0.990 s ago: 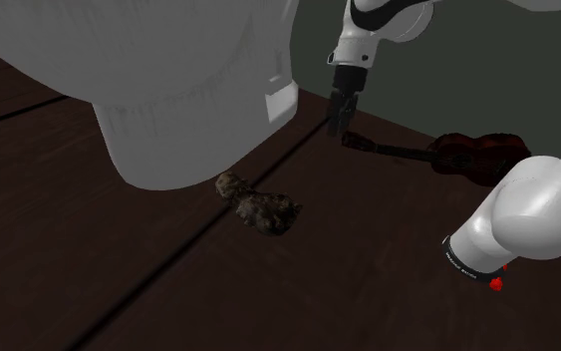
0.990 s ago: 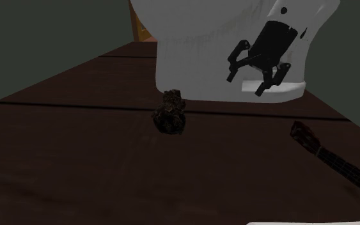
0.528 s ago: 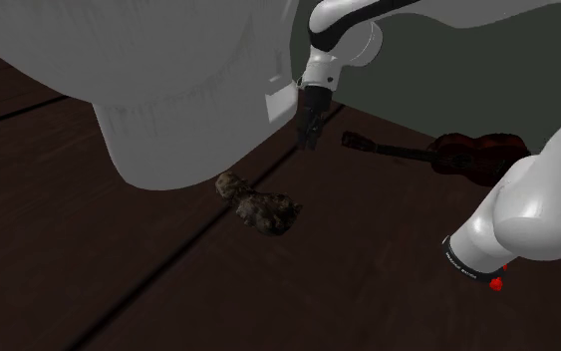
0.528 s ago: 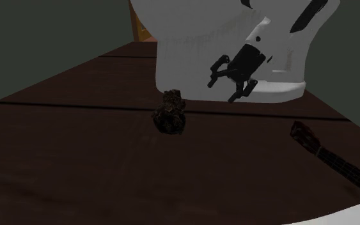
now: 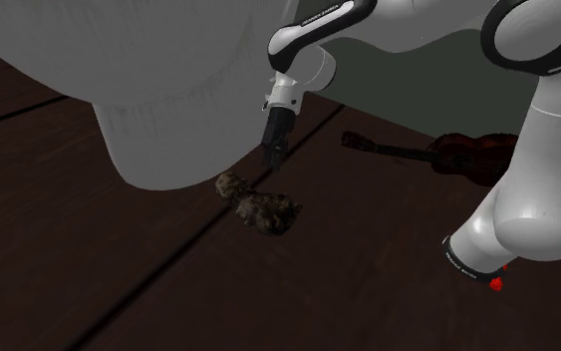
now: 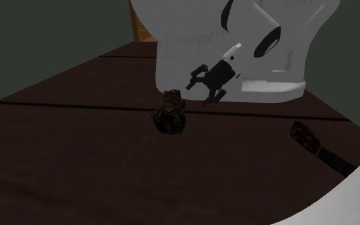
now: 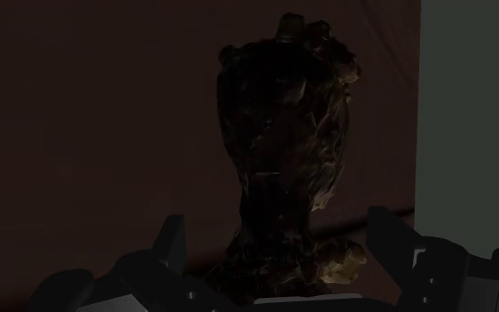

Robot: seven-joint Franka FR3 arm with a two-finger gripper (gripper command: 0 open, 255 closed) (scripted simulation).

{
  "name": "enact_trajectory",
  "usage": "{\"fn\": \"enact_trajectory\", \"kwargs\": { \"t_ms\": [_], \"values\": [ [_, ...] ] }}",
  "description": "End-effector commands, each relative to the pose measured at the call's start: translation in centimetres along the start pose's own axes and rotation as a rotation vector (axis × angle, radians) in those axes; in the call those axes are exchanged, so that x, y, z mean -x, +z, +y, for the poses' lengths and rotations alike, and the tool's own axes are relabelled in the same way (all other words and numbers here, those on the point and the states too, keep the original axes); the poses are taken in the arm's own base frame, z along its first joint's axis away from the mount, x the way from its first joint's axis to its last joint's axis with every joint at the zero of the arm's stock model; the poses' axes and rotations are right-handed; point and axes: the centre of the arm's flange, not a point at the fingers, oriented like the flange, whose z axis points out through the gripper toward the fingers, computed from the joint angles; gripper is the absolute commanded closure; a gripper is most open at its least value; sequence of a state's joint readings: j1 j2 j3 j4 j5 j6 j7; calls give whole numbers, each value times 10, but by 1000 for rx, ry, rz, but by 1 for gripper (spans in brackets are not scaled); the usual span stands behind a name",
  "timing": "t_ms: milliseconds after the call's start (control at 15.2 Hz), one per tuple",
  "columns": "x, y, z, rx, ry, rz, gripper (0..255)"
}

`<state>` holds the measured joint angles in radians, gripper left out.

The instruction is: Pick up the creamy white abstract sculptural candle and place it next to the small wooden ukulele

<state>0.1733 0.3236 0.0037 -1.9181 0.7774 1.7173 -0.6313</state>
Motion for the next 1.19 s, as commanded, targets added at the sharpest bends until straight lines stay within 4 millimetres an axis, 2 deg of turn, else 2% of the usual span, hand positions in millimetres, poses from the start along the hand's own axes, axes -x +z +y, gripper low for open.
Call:
{"fn": "enact_trajectory", "kwargs": {
  "t_ms": [0, 528, 1056, 1122],
  "values": [
    [-22, 17, 2, -58, -27, -13, 0],
    [-24, 59, -1, -65, -31, -14, 0],
    [-24, 59, -1, -65, -31, -14, 0],
    [-24, 59, -1, -65, -31, -14, 255]
  ]
}}
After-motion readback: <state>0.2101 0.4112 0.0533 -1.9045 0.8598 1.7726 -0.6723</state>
